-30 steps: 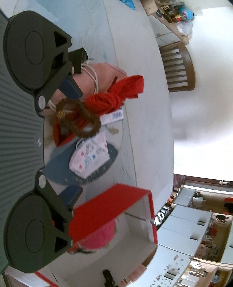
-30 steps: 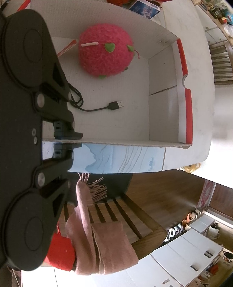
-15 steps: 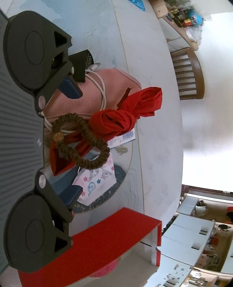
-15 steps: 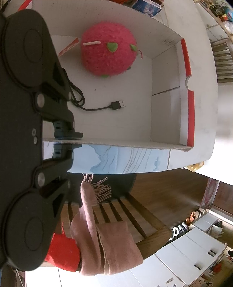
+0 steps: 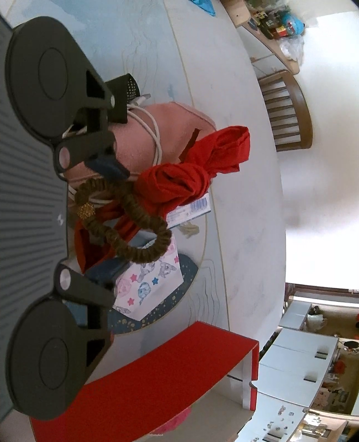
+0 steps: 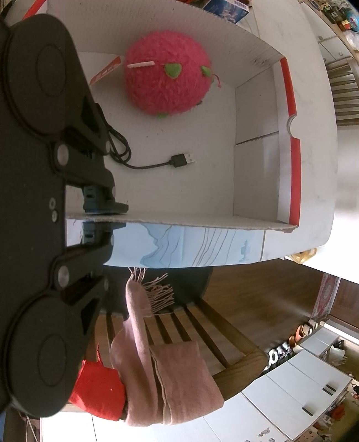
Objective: Organize objects
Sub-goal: 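Grasp the brown bead bracelet with the left gripper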
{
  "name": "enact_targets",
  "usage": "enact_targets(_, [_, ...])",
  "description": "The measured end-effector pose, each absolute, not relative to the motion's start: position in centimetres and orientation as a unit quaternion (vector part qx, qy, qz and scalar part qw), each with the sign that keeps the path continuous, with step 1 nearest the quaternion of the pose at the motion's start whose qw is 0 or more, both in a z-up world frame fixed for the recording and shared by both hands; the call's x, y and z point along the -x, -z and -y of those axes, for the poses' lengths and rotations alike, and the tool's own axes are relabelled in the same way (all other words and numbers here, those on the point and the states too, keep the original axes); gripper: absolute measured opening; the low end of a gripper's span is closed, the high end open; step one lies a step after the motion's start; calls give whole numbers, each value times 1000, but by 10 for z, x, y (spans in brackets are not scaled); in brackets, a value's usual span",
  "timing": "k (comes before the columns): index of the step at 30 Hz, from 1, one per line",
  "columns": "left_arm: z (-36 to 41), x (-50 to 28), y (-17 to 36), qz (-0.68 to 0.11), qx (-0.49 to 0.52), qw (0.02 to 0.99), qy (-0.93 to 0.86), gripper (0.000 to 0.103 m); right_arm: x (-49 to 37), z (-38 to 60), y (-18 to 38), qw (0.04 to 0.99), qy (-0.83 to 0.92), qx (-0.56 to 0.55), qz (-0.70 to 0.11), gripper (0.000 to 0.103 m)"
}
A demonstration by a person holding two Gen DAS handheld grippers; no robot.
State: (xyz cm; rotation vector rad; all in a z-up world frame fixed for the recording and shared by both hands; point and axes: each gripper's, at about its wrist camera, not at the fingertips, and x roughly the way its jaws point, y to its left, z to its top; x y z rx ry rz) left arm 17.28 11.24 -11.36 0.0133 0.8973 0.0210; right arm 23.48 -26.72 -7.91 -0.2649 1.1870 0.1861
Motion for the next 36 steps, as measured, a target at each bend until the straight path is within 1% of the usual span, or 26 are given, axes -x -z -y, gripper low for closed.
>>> enact_targets(1, [-113,-172,113,-432,-4,902,-8,46,-235,267,79,816,-87,124,-557,3])
enact_targets(2, [-112,-171,113,-431,-5,902,-8,41,-235,267,79,816,-87,124,-557,3])
enact_targets(3, [-112,-170,113,-430,-8,903,-10,38,-235,267,79,816,-87,124,-557,3])
enact_targets(4, [-111,-170,112,-431,-9,902,-10,31,-235,267,79,816,-87,124,-558,3])
enact_targets(6, [-110,-168,111,-429,-13,903,-8,25,-235,267,79,816,-87,124,-557,3])
enact_targets(7, [-109,-166,111,-428,-17,904,-7,18,-235,267,79,816,-87,124,-557,3])
enact_targets(13, [-101,-157,100,-416,-29,909,-9,7,-235,268,79,817,-88,125,-556,3])
enact_targets(25, [-86,-146,74,-405,-9,914,15,6,-235,268,80,817,-89,123,-557,3])
enact_targets(36, [-57,-133,25,-374,24,924,82,5,-238,268,84,818,-89,114,-557,3])
